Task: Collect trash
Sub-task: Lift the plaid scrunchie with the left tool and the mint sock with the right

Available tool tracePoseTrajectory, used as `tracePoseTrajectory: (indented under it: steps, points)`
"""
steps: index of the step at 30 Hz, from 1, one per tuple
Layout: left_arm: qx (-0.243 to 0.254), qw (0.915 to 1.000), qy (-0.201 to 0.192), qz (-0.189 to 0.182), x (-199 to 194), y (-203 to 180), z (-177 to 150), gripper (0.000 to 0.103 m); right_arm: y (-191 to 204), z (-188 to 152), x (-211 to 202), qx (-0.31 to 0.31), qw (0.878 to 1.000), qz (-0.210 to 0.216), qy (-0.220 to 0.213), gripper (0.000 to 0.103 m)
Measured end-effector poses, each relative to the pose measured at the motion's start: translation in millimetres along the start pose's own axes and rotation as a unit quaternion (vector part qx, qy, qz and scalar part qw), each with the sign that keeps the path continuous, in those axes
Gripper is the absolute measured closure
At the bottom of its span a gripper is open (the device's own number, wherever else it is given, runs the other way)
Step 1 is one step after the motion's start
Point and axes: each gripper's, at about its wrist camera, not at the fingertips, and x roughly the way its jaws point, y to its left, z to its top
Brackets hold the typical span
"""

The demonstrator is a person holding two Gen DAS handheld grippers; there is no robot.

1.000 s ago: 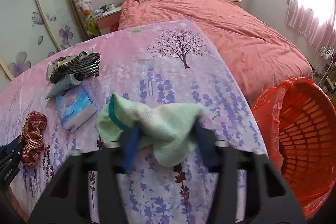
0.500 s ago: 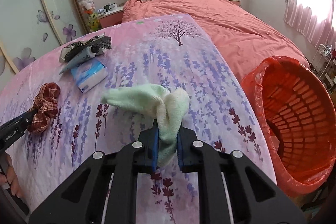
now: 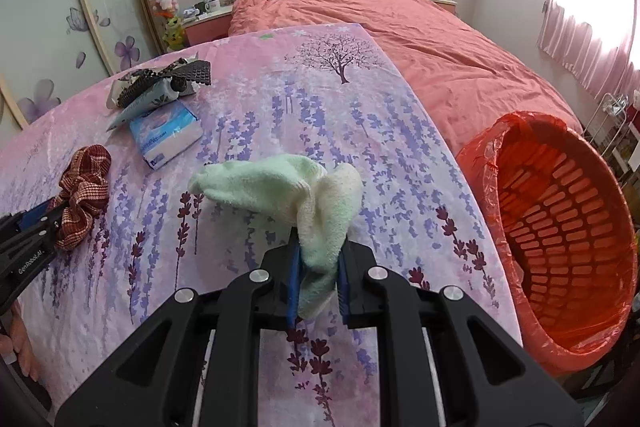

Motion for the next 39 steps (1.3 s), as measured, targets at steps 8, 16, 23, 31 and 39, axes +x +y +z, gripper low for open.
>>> tracePoseTrajectory:
  steps: [8, 16, 23, 31, 39]
  points:
    - [-0.004, 1.0000, 0.001, -0.003, -0.1, 1.7, -0.4, 0.062, 0.9, 0.2, 1.8, -0.005, 1.000, -0.006, 0.001, 0.088]
    - [-0.002, 1.0000, 0.001, 0.000, 0.1, 0.6, -0.4, 0.062, -0.4, 0.1, 1.6, -0.001, 1.000, -0.002, 0.001, 0.088]
    - [-0.001, 1.0000, 0.002, 0.004, 1.3, -0.7, 0.5, 0.061, 5.5, 0.1, 1.4, -0.016, 1.000, -0.020, 0.001, 0.088]
    - [-0.003, 1.0000, 0.002, 0.002, 1.2, -1.2, 0.6, 0.060, 5.9, 0.2, 1.6, -0.015, 1.000, -0.019, 0.001, 0.088]
    - [-0.002, 1.0000, 0.001, 0.005, 1.1, -1.4, 0.6, 0.060, 6.1, 0.3, 1.8, -0.013, 1.000, -0.016, 0.001, 0.088]
